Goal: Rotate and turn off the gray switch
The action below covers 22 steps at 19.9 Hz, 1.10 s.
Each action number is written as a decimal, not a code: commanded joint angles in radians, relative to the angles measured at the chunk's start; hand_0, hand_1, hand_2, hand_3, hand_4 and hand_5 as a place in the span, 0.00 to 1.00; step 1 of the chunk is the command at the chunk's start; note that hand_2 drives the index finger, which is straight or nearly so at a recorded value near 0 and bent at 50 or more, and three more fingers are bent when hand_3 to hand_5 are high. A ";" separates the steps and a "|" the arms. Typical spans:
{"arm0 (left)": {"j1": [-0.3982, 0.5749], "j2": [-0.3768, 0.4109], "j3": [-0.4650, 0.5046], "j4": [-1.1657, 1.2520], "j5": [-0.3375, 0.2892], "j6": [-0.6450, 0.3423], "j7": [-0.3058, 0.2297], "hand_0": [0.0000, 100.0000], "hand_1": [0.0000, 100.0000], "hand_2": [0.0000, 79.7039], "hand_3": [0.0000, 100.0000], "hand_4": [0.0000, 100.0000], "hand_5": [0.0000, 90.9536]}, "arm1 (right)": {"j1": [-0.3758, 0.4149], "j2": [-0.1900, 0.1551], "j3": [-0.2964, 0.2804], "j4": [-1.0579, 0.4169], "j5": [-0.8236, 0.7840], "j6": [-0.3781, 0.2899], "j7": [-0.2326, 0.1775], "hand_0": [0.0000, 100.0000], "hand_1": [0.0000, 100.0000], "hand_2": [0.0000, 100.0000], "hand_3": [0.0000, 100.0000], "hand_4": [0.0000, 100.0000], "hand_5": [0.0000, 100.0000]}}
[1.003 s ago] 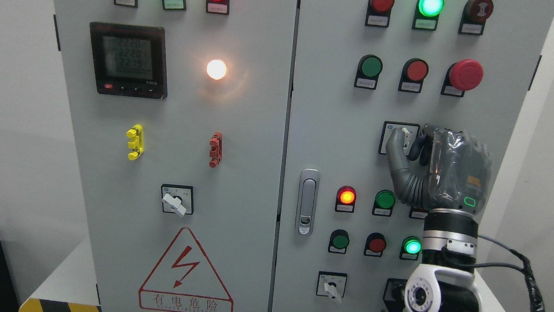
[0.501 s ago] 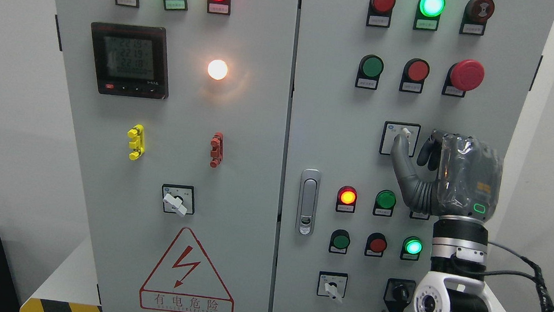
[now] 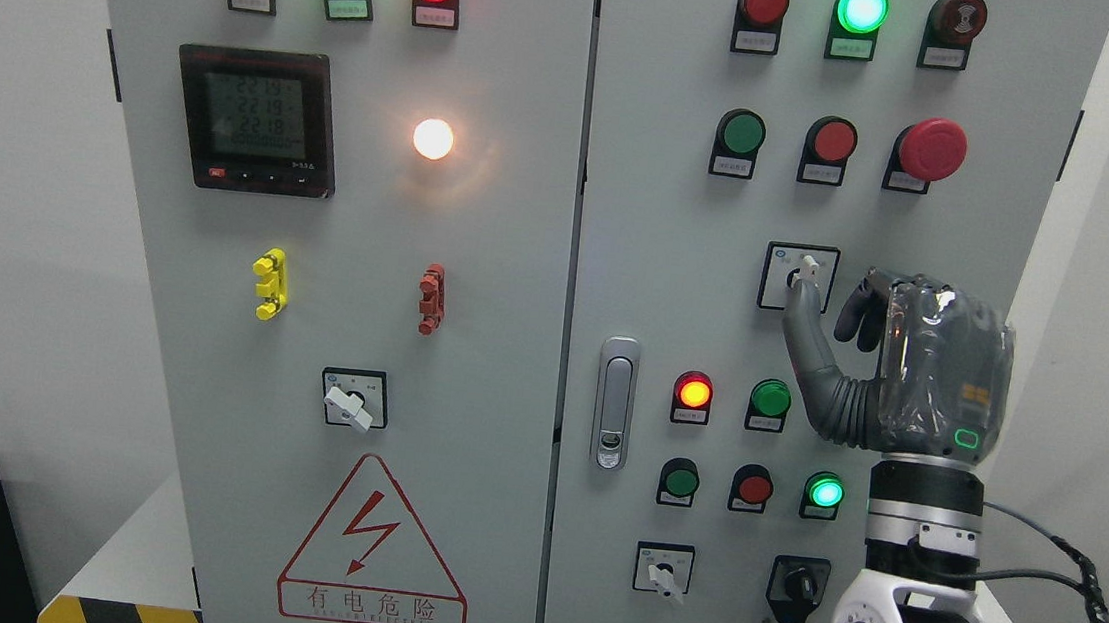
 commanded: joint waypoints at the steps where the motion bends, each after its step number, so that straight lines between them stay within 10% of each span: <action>1: 0.000 0.000 0.032 0.000 0.000 0.000 0.000 0.12 0.39 0.00 0.00 0.00 0.00 | 0.069 0.014 0.014 -0.127 0.000 -0.055 -0.012 0.46 0.18 0.66 0.90 0.77 0.76; 4: 0.000 0.000 0.032 0.000 0.000 0.000 0.000 0.12 0.39 0.00 0.00 0.00 0.00 | 0.137 0.012 0.015 -0.173 -0.002 -0.113 -0.015 0.45 0.17 0.56 0.83 0.68 0.61; 11: 0.000 0.000 0.032 0.000 0.000 0.000 0.000 0.12 0.39 0.00 0.00 0.00 0.00 | 0.180 -0.001 0.008 -0.179 0.000 -0.181 -0.014 0.35 0.08 0.20 0.25 0.11 0.01; 22: 0.000 0.000 0.032 0.000 0.000 0.000 0.000 0.12 0.39 0.00 0.00 0.00 0.00 | 0.232 -0.014 -0.008 -0.215 0.000 -0.207 -0.015 0.24 0.10 0.00 0.00 0.00 0.00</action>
